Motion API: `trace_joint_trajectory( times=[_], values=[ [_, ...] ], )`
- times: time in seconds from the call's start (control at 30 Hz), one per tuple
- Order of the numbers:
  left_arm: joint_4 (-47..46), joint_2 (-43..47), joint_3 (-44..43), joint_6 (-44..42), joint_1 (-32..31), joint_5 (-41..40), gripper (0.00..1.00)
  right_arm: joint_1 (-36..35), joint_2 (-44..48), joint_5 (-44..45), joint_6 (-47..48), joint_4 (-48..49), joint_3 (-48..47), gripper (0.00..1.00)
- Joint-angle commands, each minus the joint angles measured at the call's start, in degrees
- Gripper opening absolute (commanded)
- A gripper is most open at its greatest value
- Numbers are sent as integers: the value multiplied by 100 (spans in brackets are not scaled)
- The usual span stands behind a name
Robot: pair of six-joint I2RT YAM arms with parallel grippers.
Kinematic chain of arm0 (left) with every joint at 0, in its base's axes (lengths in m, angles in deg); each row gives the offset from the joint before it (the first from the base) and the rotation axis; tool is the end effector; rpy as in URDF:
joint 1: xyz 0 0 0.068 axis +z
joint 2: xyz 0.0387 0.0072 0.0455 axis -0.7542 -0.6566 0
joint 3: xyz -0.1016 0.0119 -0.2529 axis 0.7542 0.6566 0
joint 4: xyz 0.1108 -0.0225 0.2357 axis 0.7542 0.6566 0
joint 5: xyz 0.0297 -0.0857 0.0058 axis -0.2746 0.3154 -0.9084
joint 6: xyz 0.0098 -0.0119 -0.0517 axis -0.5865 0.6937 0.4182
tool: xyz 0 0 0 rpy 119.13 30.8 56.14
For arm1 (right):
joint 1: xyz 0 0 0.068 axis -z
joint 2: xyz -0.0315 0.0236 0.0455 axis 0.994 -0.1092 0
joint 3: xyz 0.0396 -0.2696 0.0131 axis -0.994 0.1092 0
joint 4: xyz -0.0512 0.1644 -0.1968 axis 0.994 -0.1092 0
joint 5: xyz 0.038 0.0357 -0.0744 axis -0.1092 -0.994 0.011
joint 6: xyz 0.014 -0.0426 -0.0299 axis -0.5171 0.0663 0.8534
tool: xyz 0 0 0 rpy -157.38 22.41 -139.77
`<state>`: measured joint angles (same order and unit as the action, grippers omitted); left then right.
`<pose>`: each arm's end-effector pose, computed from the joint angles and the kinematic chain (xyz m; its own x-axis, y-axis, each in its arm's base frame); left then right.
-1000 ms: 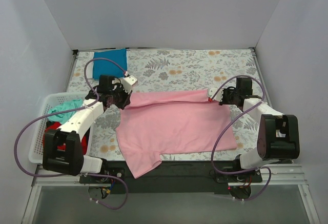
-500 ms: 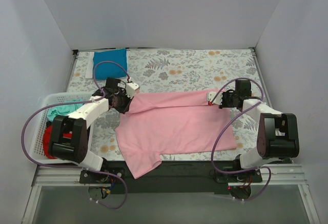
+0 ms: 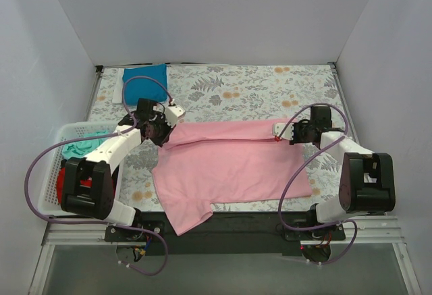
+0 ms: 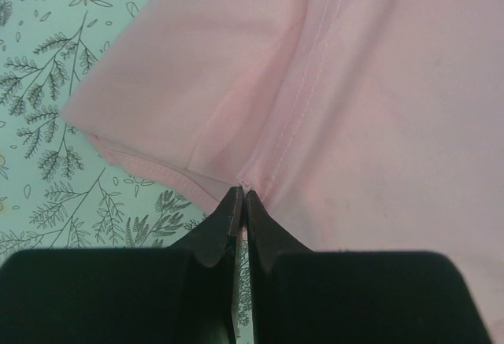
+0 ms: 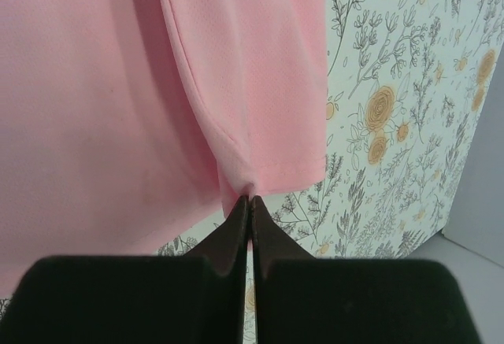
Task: Fold and stack the t-shirts
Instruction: Fold the tshirt
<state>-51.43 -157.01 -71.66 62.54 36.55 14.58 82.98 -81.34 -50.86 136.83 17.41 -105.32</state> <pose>0.2807 -0.0713 0.2130 -0.8673 0.0790 -0.4915 0.2449 0.9272 -0.2833 0.2874 0.0156 0.1790 0.2113 -0.9400 -0.2678 -0.7627 0.0128 -0.6466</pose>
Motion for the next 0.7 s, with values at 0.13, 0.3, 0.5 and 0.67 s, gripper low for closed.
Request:
trace_joint_trajectory(
  times=[0.13, 0.3, 0.5, 0.67],
  values=[
    [303, 104, 177, -518, -43, 154, 0, 23, 16, 177, 621, -341, 191, 7],
    [708, 95, -243, -598, -43, 724, 34, 23, -2, 292, 246, -464, -71, 51],
    [867, -721, -1193, 289, -130, 1174, 47, 23, -98, 20, -643, -1114, -950, 55],
    [770, -1669, -1782, 948, -271, 1323, 48, 23, -668, -33, -1645, -1624, -1766, 49]
  ],
)
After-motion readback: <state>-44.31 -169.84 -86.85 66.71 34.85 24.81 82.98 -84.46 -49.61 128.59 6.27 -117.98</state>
